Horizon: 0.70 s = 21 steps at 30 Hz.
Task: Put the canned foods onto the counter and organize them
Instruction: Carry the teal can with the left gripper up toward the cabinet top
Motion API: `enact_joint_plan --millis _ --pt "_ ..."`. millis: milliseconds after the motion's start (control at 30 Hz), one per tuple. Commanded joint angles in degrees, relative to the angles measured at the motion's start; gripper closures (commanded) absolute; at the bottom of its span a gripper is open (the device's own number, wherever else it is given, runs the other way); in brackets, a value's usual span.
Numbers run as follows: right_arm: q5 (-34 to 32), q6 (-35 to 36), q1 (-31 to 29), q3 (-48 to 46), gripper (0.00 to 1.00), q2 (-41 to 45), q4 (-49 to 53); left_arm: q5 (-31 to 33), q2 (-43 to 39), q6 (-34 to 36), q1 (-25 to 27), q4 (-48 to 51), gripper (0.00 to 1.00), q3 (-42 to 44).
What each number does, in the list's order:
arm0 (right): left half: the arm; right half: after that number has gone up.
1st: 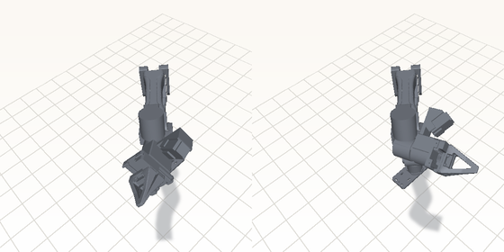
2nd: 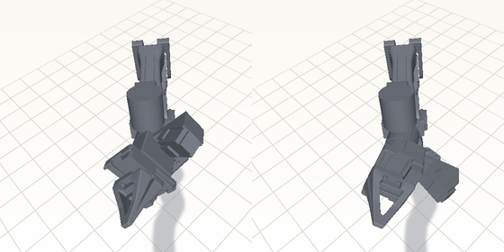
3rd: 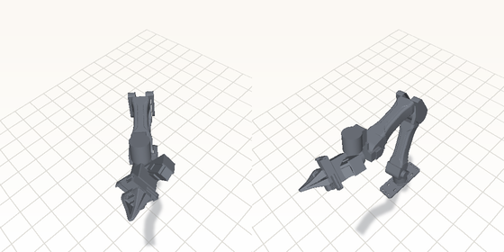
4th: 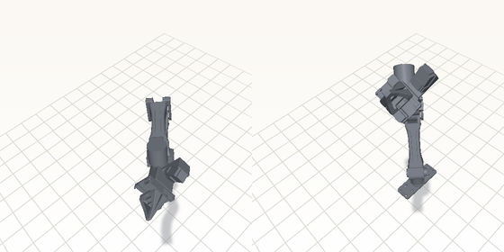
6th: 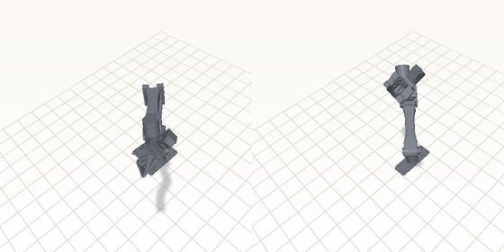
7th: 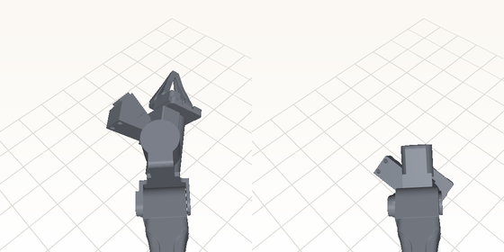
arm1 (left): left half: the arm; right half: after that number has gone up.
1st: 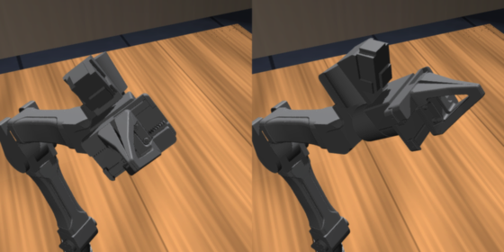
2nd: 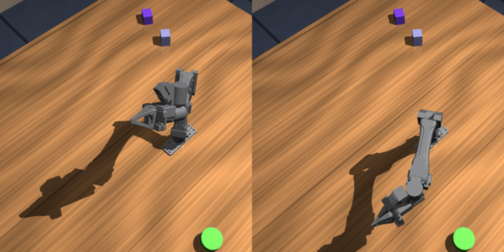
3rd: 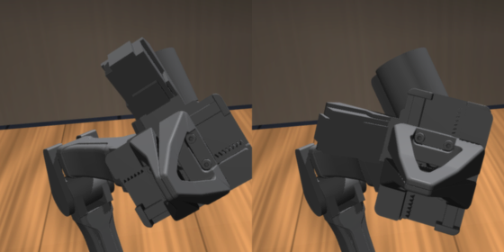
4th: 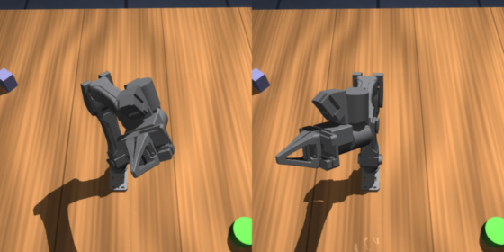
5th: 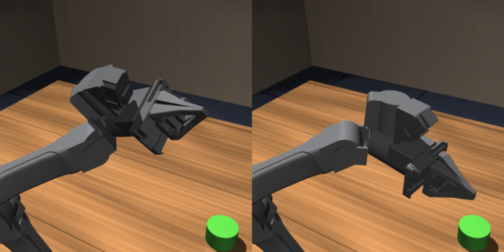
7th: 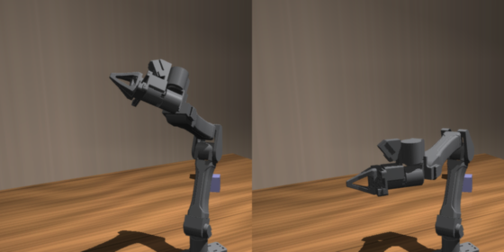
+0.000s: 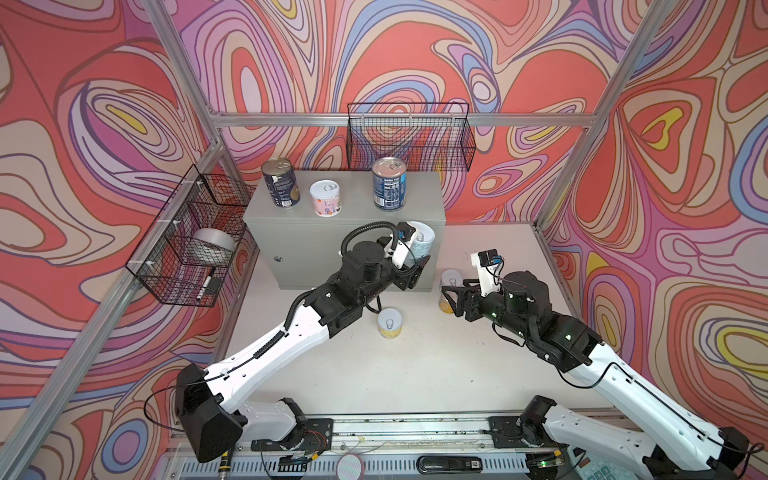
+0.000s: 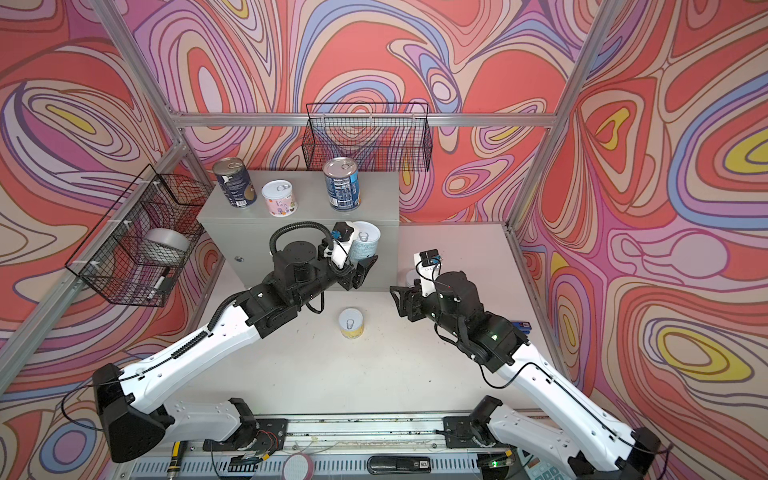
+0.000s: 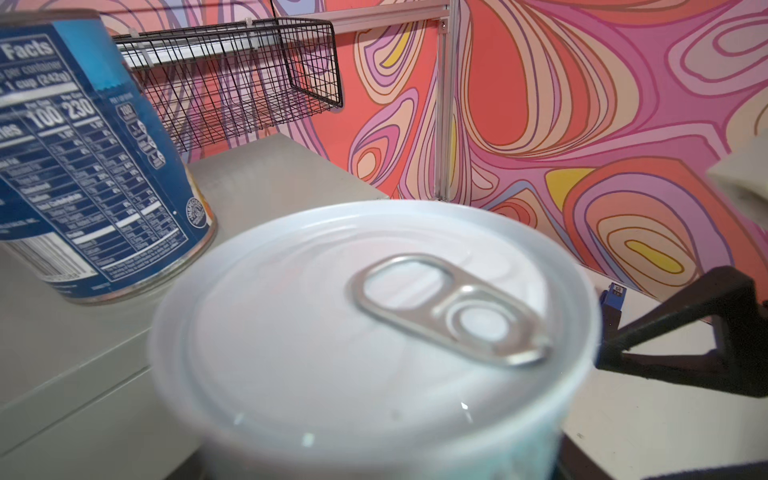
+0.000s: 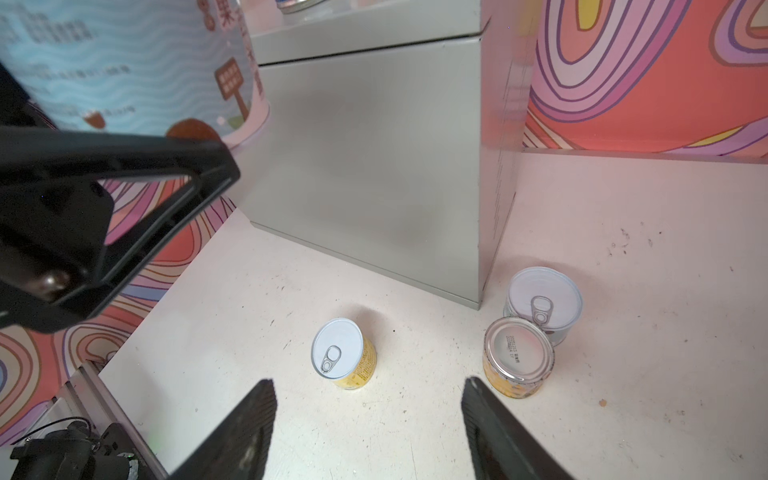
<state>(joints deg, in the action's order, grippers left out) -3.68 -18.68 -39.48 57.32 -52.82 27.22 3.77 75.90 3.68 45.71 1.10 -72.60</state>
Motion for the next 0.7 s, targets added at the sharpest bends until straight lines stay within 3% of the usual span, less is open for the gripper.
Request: enact_joint_plan --millis 0,667 --pt "-1.1 0.6 -0.3 -0.9 0.27 1.2 -0.7 1.7 0.9 1.4 -0.2 -2.8 0.50 -4.3" --pt "-2.4 1.8 -0.3 -1.8 0.26 5.2 3.5 11.0 11.1 -2.0 -0.8 -9.2 0.51 -13.0"
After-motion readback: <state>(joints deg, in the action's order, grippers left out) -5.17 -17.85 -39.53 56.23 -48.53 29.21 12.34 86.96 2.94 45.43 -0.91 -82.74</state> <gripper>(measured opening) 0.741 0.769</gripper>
